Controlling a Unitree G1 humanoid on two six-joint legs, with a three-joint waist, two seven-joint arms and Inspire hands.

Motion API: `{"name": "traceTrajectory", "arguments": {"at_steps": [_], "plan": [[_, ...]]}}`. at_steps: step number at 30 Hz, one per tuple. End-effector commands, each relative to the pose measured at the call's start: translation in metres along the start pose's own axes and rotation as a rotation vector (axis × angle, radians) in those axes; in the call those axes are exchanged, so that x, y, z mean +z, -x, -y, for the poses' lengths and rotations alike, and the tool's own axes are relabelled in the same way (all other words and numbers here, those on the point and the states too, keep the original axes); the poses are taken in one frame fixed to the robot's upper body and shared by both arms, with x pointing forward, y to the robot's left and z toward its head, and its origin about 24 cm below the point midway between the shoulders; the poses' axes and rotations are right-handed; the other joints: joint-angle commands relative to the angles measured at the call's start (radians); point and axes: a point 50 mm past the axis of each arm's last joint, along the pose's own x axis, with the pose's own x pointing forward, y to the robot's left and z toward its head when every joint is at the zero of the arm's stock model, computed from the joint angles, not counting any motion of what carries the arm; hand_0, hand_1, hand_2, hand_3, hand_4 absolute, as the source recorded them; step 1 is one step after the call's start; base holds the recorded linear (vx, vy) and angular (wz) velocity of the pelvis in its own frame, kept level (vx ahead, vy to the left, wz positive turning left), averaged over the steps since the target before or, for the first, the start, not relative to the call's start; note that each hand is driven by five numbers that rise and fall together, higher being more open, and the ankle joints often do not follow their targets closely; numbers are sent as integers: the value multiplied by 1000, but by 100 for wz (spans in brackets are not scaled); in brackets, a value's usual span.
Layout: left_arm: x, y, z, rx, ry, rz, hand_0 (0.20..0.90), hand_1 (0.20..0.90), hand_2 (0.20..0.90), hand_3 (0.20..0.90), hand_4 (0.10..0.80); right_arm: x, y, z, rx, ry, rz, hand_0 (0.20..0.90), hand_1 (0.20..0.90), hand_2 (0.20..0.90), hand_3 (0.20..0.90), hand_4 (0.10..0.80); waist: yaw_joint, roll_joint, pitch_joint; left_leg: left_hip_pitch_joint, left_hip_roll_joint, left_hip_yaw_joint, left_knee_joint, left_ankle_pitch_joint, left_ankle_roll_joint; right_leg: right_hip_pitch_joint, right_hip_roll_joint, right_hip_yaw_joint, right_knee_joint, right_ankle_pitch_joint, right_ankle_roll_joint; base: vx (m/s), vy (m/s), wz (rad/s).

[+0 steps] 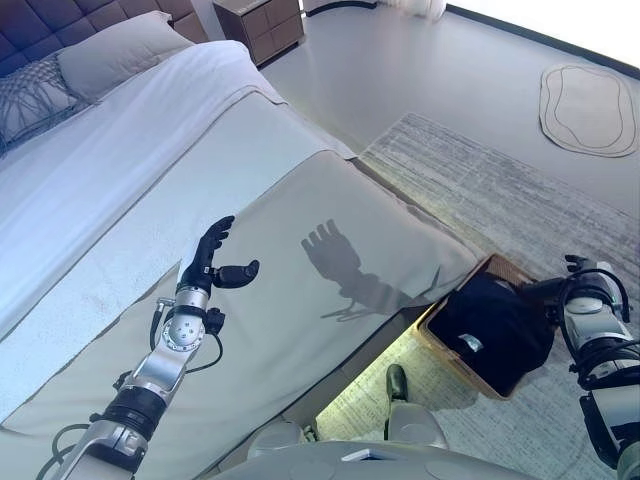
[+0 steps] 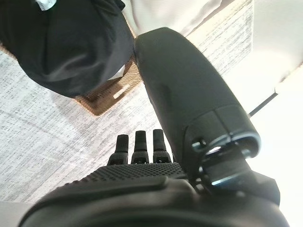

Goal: Pick up the clothes from the bed and place them into the basket

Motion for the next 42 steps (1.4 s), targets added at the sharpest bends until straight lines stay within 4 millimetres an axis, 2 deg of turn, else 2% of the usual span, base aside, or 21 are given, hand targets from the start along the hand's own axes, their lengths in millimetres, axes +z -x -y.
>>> {"name": "traceTrajectory", "arguments": {"at_steps": [1,5,9,16,23,25,28,31,34,38,42], "plan": [[33,-16,-11,44,-7,158,900,900,900,900,800,65,2,13,-63,-31,242,900,900,900,900,800,25,-59,-58,-10,22,-53,6,-38,-37,90,-39,-36,13,-89,7,24,-24,5],[23,-16,-7,50,-61,119,900,900,900,900,800,75,11,-13,-11,-16,316,900,900,900,900,800,30,-74,-69,-13,26,-61,6,-38,-34,91,-36,-43,14,-89,5,14,-28,4],[5,-11,6,31,-99,49,900,900,900,900,800,92,30,-49,62,15,435,900,900,900,900,800,38,-86,-75,-18,29,-72,6,-33,-31,95,-32,-48,16,-91,3,6,-1,3],[-21,4,15,19,-98,-46,900,900,900,900,800,92,49,-77,122,78,529,900,900,900,900,800,60,-93,-84,-26,27,-97,6,-30,-27,108,-34,-75,18,-101,3,21,32,9],[-42,21,19,25,-68,-134,900,900,900,900,800,72,66,-102,181,224,592,900,900,900,900,800,97,-107,-94,-47,23,-130,6,-26,-25,121,-41,-119,21,-113,5,29,43,17],[-52,28,23,18,-55,-183,900,900,900,900,800,61,73,-112,205,277,613,900,900,900,900,800,118,-116,-98,-57,21,-146,6,-25,-25,130,-45,-145,18,-119,8,33,36,15],[-61,36,27,13,-44,-221,900,900,900,900,800,50,78,-119,218,285,620,900,900,900,900,800,135,-121,-102,-64,18,-161,6,-24,-25,137,-47,-165,16,-122,9,36,19,21],[-72,49,29,9,-22,-271,900,900,900,900,800,32,93,-130,230,290,648,900,900,900,900,800,154,-127,-109,-77,15,-181,6,-21,-24,142,-51,-188,14,-124,13,33,1,25],[-79,54,30,21,10,-307,900,900,900,900,800,27,106,-141,259,298,680,900,900,900,900,800,162,-131,-113,-84,12,-193,6,-19,-22,146,-53,-205,15,-126,16,31,-9,23],[-80,57,30,22,24,-311,900,900,900,900,800,22,119,-150,290,273,689,900,900,900,900,800,171,-135,-116,-90,9,-204,6,-16,-20,150,-55,-221,17,-127,18,25,-18,13],[-75,54,25,31,25,-284,900,900,900,900,800,23,124,-152,303,253,699,900,900,900,900,800,176,-135,-113,-92,7,-210,6,-14,-18,152,-56,-226,19,-125,21,7,-14,8]]}}
